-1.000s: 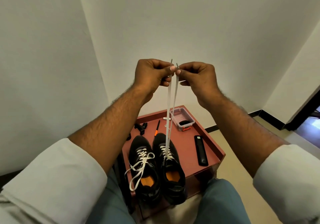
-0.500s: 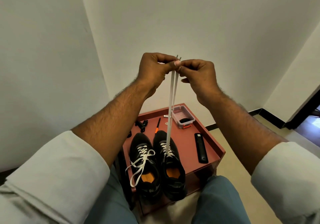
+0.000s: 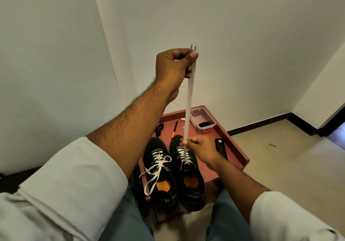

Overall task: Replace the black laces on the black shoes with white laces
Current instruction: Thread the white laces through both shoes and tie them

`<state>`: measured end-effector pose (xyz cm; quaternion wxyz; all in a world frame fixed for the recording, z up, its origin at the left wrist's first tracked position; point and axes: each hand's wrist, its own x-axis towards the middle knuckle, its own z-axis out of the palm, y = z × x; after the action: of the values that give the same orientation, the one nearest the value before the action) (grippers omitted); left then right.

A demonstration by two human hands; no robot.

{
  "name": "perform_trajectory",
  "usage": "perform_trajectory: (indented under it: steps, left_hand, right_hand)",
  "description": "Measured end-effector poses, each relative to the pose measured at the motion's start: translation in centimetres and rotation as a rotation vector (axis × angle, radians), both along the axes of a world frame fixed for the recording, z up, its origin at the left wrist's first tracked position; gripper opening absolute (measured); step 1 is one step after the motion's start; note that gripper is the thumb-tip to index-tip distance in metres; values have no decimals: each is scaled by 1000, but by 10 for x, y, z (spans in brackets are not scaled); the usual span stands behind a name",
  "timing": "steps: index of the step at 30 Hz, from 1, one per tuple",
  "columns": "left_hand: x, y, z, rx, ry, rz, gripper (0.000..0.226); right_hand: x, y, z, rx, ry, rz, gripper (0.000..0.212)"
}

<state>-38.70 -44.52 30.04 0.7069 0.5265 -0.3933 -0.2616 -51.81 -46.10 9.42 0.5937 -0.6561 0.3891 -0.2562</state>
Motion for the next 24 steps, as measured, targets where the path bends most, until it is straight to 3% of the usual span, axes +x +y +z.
perform_trajectory:
  steps: [2, 5, 9, 12, 14, 17, 19, 24]
  left_hand:
    - [8, -4, -10, 21, -4, 30, 26]
    - [25, 2, -66, 251, -19, 88, 62]
    - [13, 36, -189, 620, -126, 17, 21]
    - [-5, 46, -253, 720, -287, -72, 23]
    - [-12, 45, -267, 731, -366, -127, 27]
    - [-15, 36, -278, 754, -359, -165, 10]
    - [-13, 30, -282, 765, -362, -175, 11]
    - [-7, 21, -289, 758, -203, -195, 16]
  right_hand:
    - [-2, 3, -18, 109, -42, -45, 13]
    - [-3, 1, -22, 206, -112, -136, 19]
    - [0, -13, -23, 228, -115, -191, 18]
    - [4, -26, -30, 227, -85, -229, 17]
    - [4, -31, -34, 241, -89, -261, 17]
    - [2, -33, -41, 290, -108, -274, 15]
    - [-2, -34, -45, 335, -140, -298, 16]
    - [-11, -29, -64, 493, -198, -304, 17]
